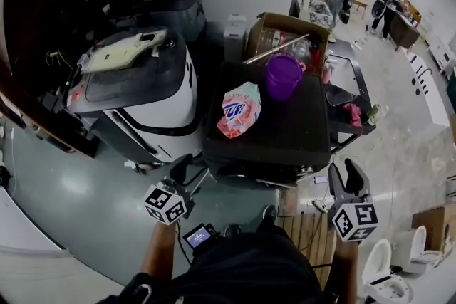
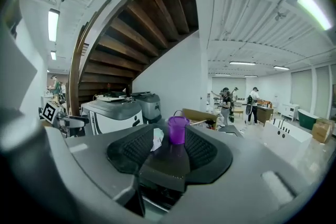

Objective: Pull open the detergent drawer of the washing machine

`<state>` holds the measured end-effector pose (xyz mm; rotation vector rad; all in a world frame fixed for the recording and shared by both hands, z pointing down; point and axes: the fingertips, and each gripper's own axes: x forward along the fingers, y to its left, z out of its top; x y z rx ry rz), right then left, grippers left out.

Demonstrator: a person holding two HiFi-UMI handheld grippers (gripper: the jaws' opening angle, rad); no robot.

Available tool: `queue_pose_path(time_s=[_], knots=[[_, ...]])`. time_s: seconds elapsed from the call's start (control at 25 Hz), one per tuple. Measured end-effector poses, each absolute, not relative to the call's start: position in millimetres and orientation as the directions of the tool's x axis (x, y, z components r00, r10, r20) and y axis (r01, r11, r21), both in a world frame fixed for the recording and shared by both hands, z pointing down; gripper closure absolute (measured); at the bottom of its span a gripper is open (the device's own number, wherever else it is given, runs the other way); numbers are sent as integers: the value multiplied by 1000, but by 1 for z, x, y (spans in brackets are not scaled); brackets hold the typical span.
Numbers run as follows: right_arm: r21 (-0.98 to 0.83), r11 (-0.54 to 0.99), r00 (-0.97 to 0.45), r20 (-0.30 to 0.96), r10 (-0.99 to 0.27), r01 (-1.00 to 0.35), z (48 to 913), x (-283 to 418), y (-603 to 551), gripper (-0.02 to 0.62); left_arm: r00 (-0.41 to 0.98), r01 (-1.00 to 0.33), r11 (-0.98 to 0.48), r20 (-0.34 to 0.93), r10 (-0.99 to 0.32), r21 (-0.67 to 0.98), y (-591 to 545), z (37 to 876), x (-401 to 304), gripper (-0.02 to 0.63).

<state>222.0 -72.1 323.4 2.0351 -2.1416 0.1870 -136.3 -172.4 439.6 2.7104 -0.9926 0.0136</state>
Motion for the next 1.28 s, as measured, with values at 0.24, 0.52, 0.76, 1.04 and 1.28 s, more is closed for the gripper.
queue_pose_path(time_s=[0.24, 0.52, 0.76, 1.04, 1.28], knots=[[32, 90, -78, 261, -962, -995, 333, 230, -89, 429, 750, -655, -707, 118, -650, 268, -176, 454, -125, 298], [20, 117, -106, 288, -952, -993, 344, 245, -99, 430, 734, -674, -685, 146, -663, 277, -178, 465, -111, 298], [44, 117, -100, 282, -954, -992, 344, 267, -119, 430, 738, -669, -694, 131, -662, 266, -207, 477, -82, 298], [24, 156, -139, 332, -933, -987, 362, 269, -130, 430, 719, -692, -649, 214, -662, 317, -207, 514, -78, 298], [26, 190, -170, 346, -923, -981, 366, 269, -141, 430, 702, -709, -604, 286, -652, 364, -211, 563, -76, 298]])
